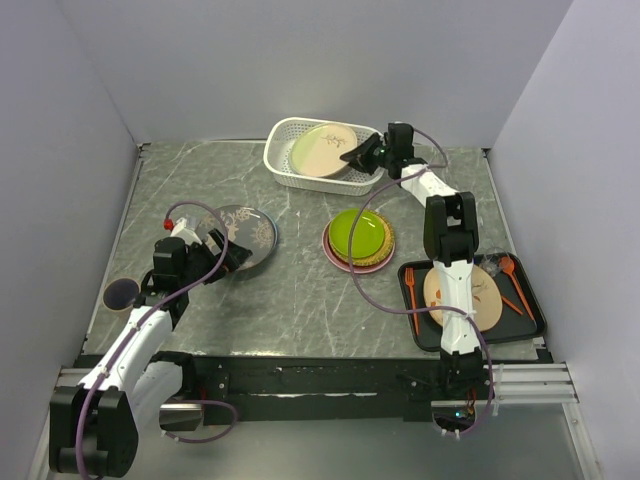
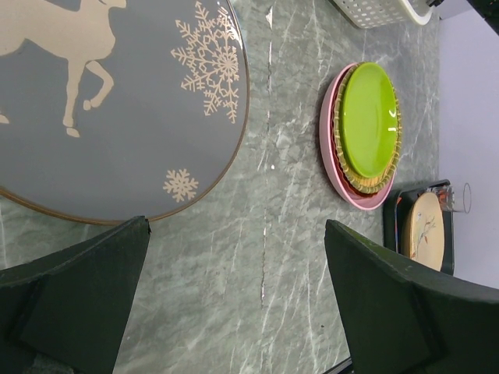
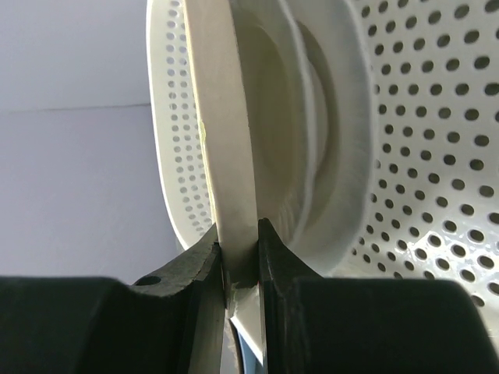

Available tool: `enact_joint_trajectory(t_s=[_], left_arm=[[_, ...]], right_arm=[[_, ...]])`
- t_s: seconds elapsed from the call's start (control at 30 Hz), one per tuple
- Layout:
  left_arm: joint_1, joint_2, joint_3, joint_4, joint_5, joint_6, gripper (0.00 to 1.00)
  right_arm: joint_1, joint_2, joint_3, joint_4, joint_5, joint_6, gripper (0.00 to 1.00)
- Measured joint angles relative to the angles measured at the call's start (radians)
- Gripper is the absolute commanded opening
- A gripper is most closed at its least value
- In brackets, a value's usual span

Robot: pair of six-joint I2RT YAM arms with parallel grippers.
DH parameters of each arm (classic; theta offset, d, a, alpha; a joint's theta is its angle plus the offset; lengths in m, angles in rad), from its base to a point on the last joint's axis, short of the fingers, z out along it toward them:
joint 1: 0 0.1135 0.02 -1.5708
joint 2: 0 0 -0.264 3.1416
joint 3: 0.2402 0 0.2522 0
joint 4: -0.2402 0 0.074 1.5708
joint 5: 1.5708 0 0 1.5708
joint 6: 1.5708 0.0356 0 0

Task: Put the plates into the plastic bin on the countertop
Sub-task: Place the plate in the plastic bin.

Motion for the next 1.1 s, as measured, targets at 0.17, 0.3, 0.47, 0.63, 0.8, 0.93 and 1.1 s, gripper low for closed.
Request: enact_joint_trajectory(t_s=[0.17, 0.3, 0.47, 0.63, 0.8, 0.93, 1.1], left_arm=[[0.0, 0.0, 0.001, -0.007, 0.0, 0.011, 0.99], [0.0, 0.0, 0.003, -0.035, 0.0, 0.024, 0.99], [0.0, -0.005, 0.003, -0.045, 0.0, 0.024, 0.99], [0.0, -0.006, 0.003, -0.045, 0.0, 0.025, 0.99], [0.0, -0.006, 0.003, -0.045, 0.0, 0.027, 0.99], [0.0, -0.006, 0.003, -0.045, 0.0, 0.027, 0.99], [0.0, -0.006, 0.003, -0.045, 0.001, 0.027, 0.99]], right_arm=[[0.0, 0.0, 0.003, -0.027, -0.01, -0.023, 0.2], [0.002, 0.0, 0.047, -0.084, -0.002, -0.077, 0.34], [0.002, 0.0, 0.036, -0.161, 0.035, -0.136, 0.47], [0.002, -0.002, 0.035, -0.168, 0.042, -0.175, 0.52], [0.003, -0.015, 0.013, -0.167, 0.042, -0.204, 0.54], [0.002, -0.024, 0.01, -0.202, 0.042, -0.24, 0.54], [0.001, -0.024, 0.049, -0.324, 0.061, -0.307, 0.55]])
